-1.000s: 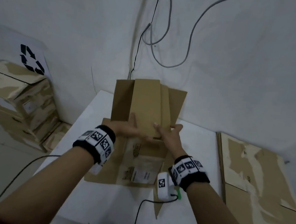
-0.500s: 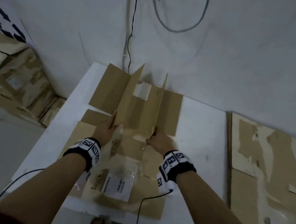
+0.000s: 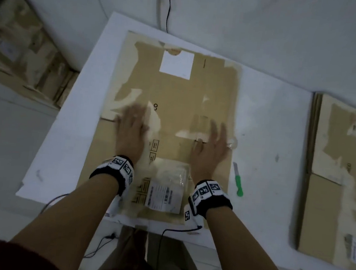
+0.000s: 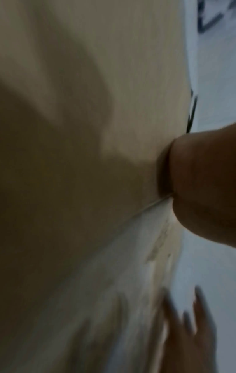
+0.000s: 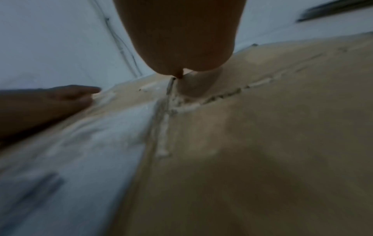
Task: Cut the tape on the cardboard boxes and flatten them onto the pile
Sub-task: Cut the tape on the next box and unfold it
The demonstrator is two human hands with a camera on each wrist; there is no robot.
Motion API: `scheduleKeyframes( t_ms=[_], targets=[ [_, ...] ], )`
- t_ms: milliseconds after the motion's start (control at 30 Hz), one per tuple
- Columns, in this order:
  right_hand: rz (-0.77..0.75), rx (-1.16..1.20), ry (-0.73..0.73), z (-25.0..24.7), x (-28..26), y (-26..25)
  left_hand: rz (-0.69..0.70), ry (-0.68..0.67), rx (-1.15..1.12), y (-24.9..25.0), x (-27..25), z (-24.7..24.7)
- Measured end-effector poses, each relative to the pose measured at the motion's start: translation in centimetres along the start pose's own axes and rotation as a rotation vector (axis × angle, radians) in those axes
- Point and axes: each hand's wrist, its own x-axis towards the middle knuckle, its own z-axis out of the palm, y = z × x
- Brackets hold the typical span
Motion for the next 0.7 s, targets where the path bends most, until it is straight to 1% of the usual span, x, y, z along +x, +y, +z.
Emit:
scheduleKeyframes(
  t_ms=[33,67,100,167,300,400,500,567,633,700],
  targets=[
    [-0.137,-0.020,-0.115,0.6,-0.5,0.3,0.100,-0.075,0.091,-1.0,-0.2,1.5],
    [-0.221,-0.069,-0.233,1.1,-1.0,0.6,0.150,-0.131,0.149,-1.2,-0.3,1.7],
    [-0.261,-0.142,-0.311,1.4,-1.4,0.8,0.145,-0.152,0.180,-1.3,-0.4,1.9],
    [-0.256,-0.217,-0.354,1.6,-1.5,1.0,0.156,-0.138,0.219,-1.4,-0.2,2.0],
    [-0.262,-0.208,-0.436,0.9,-0.9,1.0,0.172,-0.198,0.224,-1.8,0.2,1.9],
    [-0.252,-0.156,-0.440,-0.1,-2.4,0.8,0.190,-0.210,0.212,-1.2,-1.7,1.7],
    [-0.252,-0.119,-0.427,-1.2,-7.6,1.0,0.256,-0.224,0.206,-0.7,-6.8,2.1],
    [-0.262,-0.148,-0.416,-1.5,-10.8,1.4,0.279,-0.211,0.237,-0.9,-10.1,2.3],
    [-0.270,-0.185,-0.383,-1.6,-12.3,1.7,0.277,-0.215,0.257,-1.4,-11.5,2.3],
    [-0.265,-0.202,-0.372,-1.6,-12.4,1.8,0.269,-0.209,0.249,-1.6,-11.8,2.3]
  ],
)
